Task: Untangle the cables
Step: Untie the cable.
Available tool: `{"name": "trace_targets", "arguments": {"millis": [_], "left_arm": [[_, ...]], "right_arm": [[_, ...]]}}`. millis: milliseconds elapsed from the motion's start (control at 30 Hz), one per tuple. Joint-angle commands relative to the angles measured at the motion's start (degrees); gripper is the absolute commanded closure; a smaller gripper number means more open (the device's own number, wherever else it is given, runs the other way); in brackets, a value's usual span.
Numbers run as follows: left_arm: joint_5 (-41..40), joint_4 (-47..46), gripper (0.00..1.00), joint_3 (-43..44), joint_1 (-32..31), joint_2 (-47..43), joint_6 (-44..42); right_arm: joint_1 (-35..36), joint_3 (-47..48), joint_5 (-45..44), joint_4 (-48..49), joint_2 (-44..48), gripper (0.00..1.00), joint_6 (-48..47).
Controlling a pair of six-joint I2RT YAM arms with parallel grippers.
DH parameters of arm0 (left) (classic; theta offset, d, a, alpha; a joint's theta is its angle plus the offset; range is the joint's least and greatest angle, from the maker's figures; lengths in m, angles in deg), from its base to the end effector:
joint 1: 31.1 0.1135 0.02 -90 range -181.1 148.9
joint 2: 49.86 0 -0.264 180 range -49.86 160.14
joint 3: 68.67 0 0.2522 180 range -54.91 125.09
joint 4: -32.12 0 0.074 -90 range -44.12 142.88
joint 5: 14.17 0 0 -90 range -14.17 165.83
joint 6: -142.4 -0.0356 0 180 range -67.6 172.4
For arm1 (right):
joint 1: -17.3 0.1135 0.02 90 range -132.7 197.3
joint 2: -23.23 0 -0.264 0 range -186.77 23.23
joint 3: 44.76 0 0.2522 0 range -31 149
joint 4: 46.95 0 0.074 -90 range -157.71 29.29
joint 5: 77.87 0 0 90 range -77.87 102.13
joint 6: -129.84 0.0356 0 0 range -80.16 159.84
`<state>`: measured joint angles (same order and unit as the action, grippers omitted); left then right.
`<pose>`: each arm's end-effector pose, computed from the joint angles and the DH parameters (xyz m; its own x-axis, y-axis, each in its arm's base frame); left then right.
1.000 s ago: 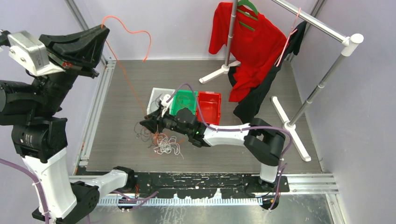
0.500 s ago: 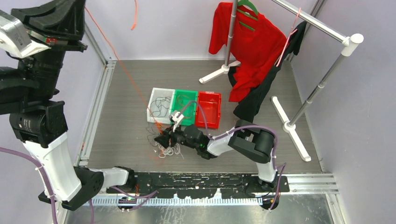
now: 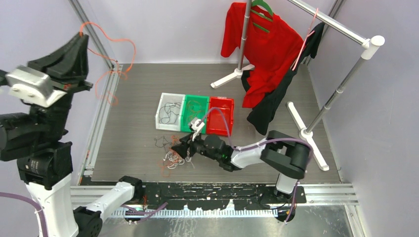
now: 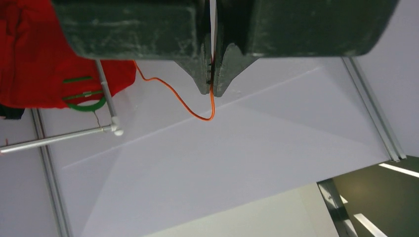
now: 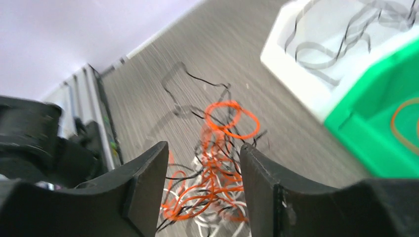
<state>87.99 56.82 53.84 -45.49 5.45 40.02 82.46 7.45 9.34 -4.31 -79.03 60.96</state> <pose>0.0443 -0.0191 0.6366 0.7235 0.0307 -0.6896 0.2439 0.9232 0.2971 0.1472 0.3138 0.1640 -0.3698 0.0578 -0.9273 -0.8071 0.4744 0.3515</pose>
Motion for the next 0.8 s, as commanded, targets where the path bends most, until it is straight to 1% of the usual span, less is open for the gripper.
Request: {"name": "trace_targets", "arguments": {"millis": [0,33,67,133,267,433,500,567,633,767], "left_arm": [[-0.41,1.82,1.0,-6.45,0.09,-1.71,-4.39],[0.4,2.71,1.0,-6.22,0.09,-1.38,-4.02],[1.18,3.17,1.0,-5.99,0.09,-1.15,-3.52],[3.01,3.87,1.0,-5.8,0.03,-0.57,-2.85],[3.84,3.5,1.0,-7.14,0.05,0.18,-2.11],[4.22,2.6,1.0,-9.34,0.0,1.24,-1.58],[4.68,2.59,1.0,-10.08,0.04,1.68,-0.37],[5.41,2.66,1.0,-11.07,0.02,2.22,0.95],[6.27,2.67,1.0,-12.09,0.06,2.76,2.48],[7.11,2.68,1.0,-13.23,0.02,4.69,5.58]], "right_arm": [[-0.23,0.51,-0.41,-0.72,9.13,0.35,-3.63],[-0.22,1.11,-0.38,-2.51,10.61,0.29,-4.63],[-0.22,1.71,-0.6,-4.26,11.99,0.27,-5.48],[-0.18,2.74,-0.98,-7.05,14.59,0.26,-6.71],[-0.96,4.11,-1.3,-10.38,17.46,0.25,-7.03],[-2.81,5.68,-2.22,-12.68,16.36,0.27,-5.41],[-3.46,5.62,-4.22,-12.65,15.78,0.29,-4.2],[-4.43,4.92,-6.49,-11.24,15.33,0.3,-3.15],[-5.68,4.28,-8.49,-7.78,14.61,0.32,-1.79],[-7.42,5.75,-8.47,-5.88,13.36,0.35,-0.3]]}}
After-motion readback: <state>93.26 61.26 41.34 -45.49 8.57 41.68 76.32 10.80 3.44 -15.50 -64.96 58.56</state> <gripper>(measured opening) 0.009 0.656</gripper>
